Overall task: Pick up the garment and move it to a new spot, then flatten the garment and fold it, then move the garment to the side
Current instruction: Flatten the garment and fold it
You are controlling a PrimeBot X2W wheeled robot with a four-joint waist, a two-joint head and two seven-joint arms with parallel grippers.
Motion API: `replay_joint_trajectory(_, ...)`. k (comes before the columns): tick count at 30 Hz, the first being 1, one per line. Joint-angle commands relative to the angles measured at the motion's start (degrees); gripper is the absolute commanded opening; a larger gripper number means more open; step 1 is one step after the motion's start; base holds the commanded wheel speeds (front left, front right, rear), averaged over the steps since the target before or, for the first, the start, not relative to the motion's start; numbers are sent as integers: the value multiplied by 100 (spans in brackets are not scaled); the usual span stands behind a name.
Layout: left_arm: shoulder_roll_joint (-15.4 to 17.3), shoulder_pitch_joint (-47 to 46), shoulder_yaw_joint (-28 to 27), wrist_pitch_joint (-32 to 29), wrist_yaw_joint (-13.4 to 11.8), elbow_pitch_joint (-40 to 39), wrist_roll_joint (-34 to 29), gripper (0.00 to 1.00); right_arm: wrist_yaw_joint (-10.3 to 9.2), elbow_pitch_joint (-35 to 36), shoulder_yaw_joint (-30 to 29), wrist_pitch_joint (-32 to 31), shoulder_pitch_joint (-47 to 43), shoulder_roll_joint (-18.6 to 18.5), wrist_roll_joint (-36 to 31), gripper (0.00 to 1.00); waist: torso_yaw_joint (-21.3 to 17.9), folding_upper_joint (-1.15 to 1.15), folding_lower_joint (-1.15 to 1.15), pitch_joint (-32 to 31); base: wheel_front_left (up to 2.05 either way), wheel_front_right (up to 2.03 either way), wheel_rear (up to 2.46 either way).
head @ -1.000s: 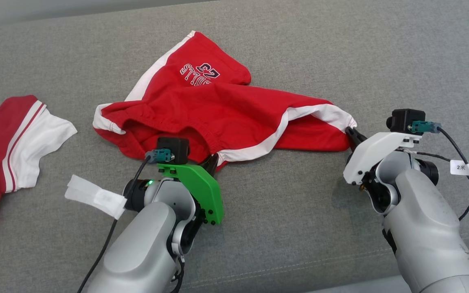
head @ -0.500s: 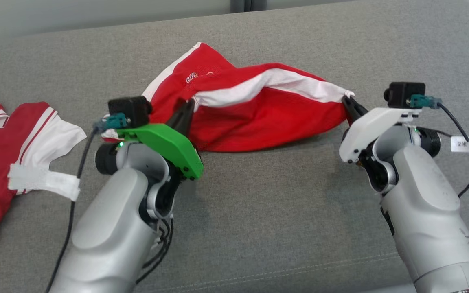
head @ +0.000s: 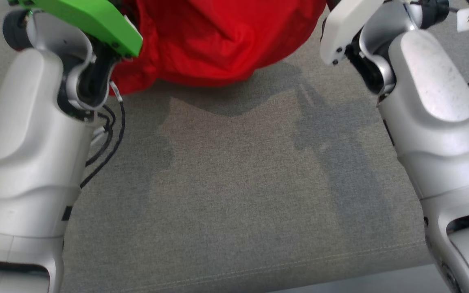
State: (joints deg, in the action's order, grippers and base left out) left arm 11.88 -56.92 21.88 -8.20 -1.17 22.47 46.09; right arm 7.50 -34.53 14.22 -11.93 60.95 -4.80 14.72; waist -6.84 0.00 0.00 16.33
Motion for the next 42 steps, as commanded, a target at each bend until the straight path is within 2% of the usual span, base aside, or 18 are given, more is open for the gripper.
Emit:
replay_joint_trajectory(1, 54, -291, -60, 20, 63, 7, 8, 0, -4, -67, 29, 84, 293, -104, -63, 0, -48, 0, 0, 374, 0, 0, 0)
replay_joint_trajectory(3, 134, -641, -89, 5, 142, 47, -39, 0, -3, -203, 70, 177, 659, -128, -172, 0, -72, 0, 0, 582, 0, 0, 0)
replay_joint_trajectory(4, 128, -808, -15, -52, 319, 31, -36, 0, -3, -276, 116, 214, 829, -128, -215, 0, -78, 0, 0, 684, 0, 0, 0)
replay_joint_trajectory(6, 153, -1107, 30, -107, 486, 64, -48, 0, -2, -408, 146, 329, 1186, -179, -320, 0, -83, 0, 0, 869, 0, 0, 0)
replay_joint_trajectory(9, 97, -1599, -21, -79, 610, 82, 50, 0, -4, -598, 83, 584, 1729, -325, -616, 0, -61, 0, 0, 1198, 0, 0, 0)
replay_joint_trajectory(13, -30, -2231, -177, 154, 686, 125, 172, 0, -4, -781, -234, 1082, 2438, -344, -1120, 0, -17, 0, 0, 1602, 0, 0, 0)
replay_joint_trajectory(17, -77, -2662, -193, 468, 714, 238, -3, 0, -4, -909, -579, 1506, 2885, -348, -1608, 0, 44, 0, 0, 1732, 0, 0, 0)
replay_joint_trajectory(23, -309, -3212, -293, 1221, 728, 370, -169, 0, -4, -943, -1268, 2204, 3627, -293, -2721, 0, 166, 0, 0, 1907, 0, 0, 0)
replay_joint_trajectory(26, -411, -3401, -407, 1560, 735, 377, -122, 0, -4, -707, -1559, 2492, 3887, -284, -3375, 0, 219, 0, 0, 1996, 0, 0, 0)
replay_joint_trajectory(30, -480, -3206, -396, 1715, 776, 435, -29, 0, -4, -551, -1748, 2623, 3907, -187, -4008, 0, 274, 0, 0, 2097, 0, 0, 0)
replay_joint_trajectory(34, -403, -2811, -336, 1672, 820, 466, 179, 0, -5, -765, -1574, 2639, 3712, -175, -4310, 0, 286, 0, 0, 2194, 0, 0, 0)
replay_joint_trajectory(37, -326, -2348, -202, 1680, 840, 415, 272, 0, -5, -1022, -1272, 2621, 3452, -213, -4314, 0, 324, 0, 0, 2140, 0, 0, 0)
replay_joint_trajectory(42, -111, -1359, 155, 1747, 863, 162, 265, 0, -5, -1161, -661, 2653, 2682, -355, -3806, 0, 460, 0, 0, 1808, 0, 0, 0)
